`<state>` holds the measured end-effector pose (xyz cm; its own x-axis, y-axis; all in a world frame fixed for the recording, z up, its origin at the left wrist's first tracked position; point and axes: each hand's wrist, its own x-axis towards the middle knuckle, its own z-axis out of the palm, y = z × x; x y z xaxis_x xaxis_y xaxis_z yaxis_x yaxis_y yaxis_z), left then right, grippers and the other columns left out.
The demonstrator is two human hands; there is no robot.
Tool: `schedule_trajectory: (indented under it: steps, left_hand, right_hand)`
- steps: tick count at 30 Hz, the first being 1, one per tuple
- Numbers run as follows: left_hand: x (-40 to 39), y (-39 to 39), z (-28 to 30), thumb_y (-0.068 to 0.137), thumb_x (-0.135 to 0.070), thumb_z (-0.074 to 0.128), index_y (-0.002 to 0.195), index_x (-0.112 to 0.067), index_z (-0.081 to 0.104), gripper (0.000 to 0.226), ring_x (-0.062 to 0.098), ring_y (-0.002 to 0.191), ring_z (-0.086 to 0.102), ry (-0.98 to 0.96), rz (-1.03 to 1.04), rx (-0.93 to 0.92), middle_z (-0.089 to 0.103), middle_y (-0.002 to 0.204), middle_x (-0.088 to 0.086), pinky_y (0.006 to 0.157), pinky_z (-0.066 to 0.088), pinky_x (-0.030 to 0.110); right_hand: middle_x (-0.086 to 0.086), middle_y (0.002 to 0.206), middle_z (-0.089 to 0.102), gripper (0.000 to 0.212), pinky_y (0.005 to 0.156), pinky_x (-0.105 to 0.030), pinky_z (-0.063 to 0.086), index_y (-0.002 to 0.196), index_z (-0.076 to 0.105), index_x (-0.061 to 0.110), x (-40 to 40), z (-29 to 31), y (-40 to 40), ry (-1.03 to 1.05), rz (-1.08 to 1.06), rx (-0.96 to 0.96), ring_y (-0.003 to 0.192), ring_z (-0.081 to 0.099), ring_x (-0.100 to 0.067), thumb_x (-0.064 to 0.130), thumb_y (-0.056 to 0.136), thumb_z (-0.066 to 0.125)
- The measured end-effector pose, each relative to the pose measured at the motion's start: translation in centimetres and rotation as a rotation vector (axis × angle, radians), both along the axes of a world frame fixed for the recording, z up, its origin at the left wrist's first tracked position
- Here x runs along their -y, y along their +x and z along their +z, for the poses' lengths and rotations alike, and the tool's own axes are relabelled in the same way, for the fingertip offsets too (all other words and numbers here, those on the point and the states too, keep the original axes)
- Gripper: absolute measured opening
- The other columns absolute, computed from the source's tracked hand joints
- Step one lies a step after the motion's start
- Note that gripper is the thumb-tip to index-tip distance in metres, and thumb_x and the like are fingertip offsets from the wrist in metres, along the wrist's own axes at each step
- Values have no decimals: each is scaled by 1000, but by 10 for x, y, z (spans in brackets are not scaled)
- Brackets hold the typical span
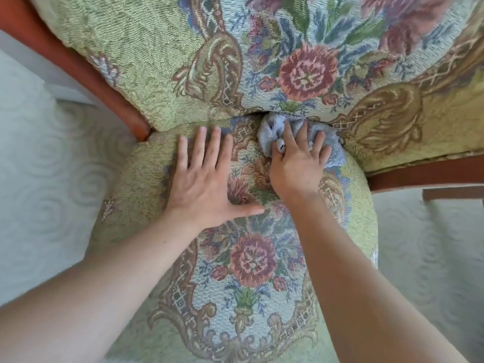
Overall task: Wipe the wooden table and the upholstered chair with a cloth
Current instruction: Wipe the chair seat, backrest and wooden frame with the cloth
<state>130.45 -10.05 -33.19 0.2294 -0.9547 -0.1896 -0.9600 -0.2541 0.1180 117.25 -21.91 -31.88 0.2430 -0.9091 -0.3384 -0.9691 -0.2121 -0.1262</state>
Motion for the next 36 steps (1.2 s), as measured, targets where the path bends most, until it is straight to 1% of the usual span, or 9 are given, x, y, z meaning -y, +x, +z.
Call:
schedule_trajectory:
  steps: [4, 10, 14, 17, 22, 26, 31, 34, 36]
  left_hand:
    - [15, 6, 2, 51, -112, 13, 161, -4, 16, 154, 39, 155, 6, 45, -16, -2, 10, 168, 18, 119, 1, 67]
    - [16, 5, 3, 50, -112, 10, 158, 0, 20, 156, 38, 155, 3, 90, -22, 26, 8, 168, 18, 118, 1, 68]
    - [16, 6, 4, 50, -112, 9, 160, 0, 8, 157, 36, 156, -2, 101, -21, 20, 1, 168, 18, 119, -2, 66]
    - [16, 6, 5, 50, -112, 9, 160, -2, 5, 156, 35, 155, -5, 114, -18, 14, -4, 168, 16, 119, -5, 65]
    - [16, 5, 11, 49, -112, 8, 162, -6, 2, 156, 33, 155, -11, 153, -3, -9, -8, 169, 13, 119, -7, 64]
    - [15, 6, 18, 48, -112, 5, 161, -10, -9, 153, 30, 153, -21, 188, 11, -28, -18, 167, 10, 119, -14, 61]
    - [23, 12, 38, 66, -100, 23, 157, -15, -23, 133, 28, 152, -23, 292, -5, -98, -30, 162, 7, 124, -10, 50]
    - [25, 12, 65, 91, -75, 27, 162, -21, -8, 96, 27, 156, -4, 155, -15, -143, -27, 164, 4, 124, 7, 42]
    - [28, 10, 87, 95, -69, 22, 163, -24, 4, 84, 25, 155, 9, 46, 38, -166, -22, 166, 2, 121, 29, 44]
  right_hand:
    - [-3, 167, 10, 55, 121, -54, -8, 158, 15, 29, -1, -2, 5, -30, -4, -6, 152, -4, -39, 40, 106, 28]
    - [-4, 164, 21, 53, 123, -49, -3, 157, 20, 28, -1, 5, 25, 38, 318, 143, 153, 4, -35, 40, 106, 27]
    - [-1, 165, 15, 57, 125, -43, 5, 158, 9, 27, 9, 5, -7, -93, 383, -47, 153, 8, -25, 32, 107, 34]
    - [-2, 167, 6, 66, 125, -44, 6, 158, 2, 25, 8, 7, -42, -118, 278, -133, 153, 3, -27, 21, 104, 41]
    - [-4, 166, 12, 68, 125, -44, 10, 159, 15, 21, -7, 24, -89, -49, 0, -64, 153, 7, -30, 20, 99, 48]
    - [-19, 158, 31, 55, 121, -57, 17, 146, 39, -4, -28, 29, -80, -81, -10, 36, 149, 22, -36, 2, 93, 55]
    - [-5, 160, 32, 44, 104, -47, 41, 151, 36, 28, -41, 41, -60, 167, -355, 371, 153, 12, -27, 29, 107, 36]
    - [0, 121, 61, 27, 83, -33, 41, 121, 57, 31, -29, 71, -53, 403, -623, 688, 110, 58, -19, 44, 102, 45]
    - [9, 79, 55, 21, 72, -21, 42, 87, 54, 25, -18, 99, -58, 449, -594, 824, 71, 57, 0, 41, 100, 49]
